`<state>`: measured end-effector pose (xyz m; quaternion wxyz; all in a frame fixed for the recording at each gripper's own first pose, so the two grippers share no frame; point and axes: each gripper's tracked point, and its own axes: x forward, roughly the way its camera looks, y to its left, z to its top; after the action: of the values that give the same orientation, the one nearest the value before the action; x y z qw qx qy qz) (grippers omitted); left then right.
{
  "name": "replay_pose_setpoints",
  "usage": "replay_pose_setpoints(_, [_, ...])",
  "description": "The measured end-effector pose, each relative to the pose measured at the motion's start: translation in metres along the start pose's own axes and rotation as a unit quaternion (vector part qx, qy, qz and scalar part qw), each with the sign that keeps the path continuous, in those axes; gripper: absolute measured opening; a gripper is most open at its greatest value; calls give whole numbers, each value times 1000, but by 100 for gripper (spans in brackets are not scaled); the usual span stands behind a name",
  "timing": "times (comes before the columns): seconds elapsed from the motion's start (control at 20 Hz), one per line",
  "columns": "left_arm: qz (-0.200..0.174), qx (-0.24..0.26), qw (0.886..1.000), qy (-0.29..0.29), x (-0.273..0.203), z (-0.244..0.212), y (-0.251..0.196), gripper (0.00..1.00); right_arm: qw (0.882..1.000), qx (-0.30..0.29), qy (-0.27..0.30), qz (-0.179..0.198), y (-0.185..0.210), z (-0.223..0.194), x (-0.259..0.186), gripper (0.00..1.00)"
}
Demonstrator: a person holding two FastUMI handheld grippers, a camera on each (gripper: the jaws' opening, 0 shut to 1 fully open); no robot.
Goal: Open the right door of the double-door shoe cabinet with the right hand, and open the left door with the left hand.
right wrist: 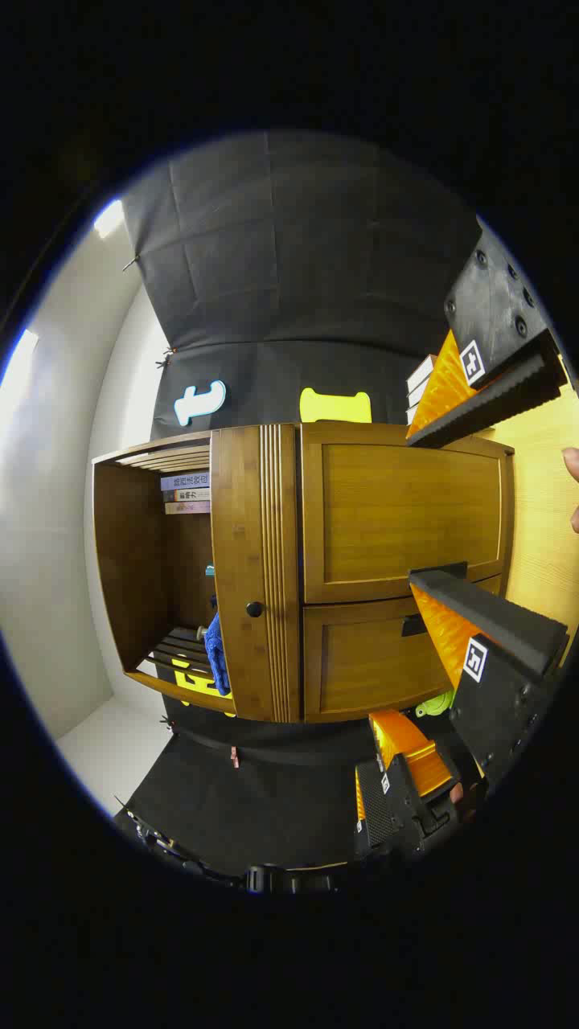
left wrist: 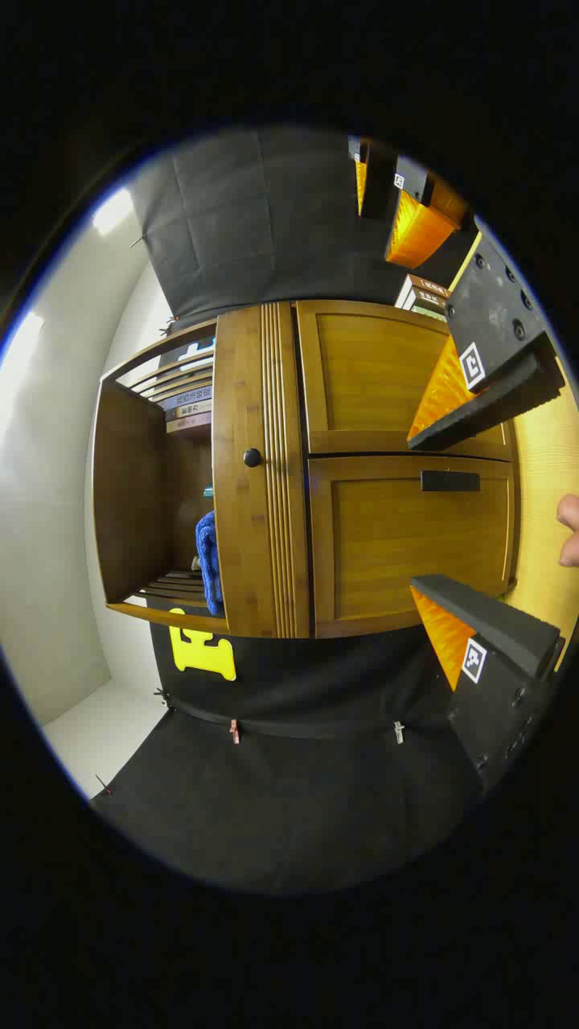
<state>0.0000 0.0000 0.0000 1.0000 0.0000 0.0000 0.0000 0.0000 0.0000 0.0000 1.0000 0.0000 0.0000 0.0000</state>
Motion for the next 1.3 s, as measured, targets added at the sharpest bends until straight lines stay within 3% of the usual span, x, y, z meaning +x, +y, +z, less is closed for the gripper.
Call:
replay_pose_setpoints(0.05, [3,-4,1000,-1,-1,1,3,96,1000,1,0,0,1,0,0,95])
replay_pose_setpoints(1.3, [-36,1,999,-8,-1,-3,6,96,1000,6,8,-10,21,-6,9,97])
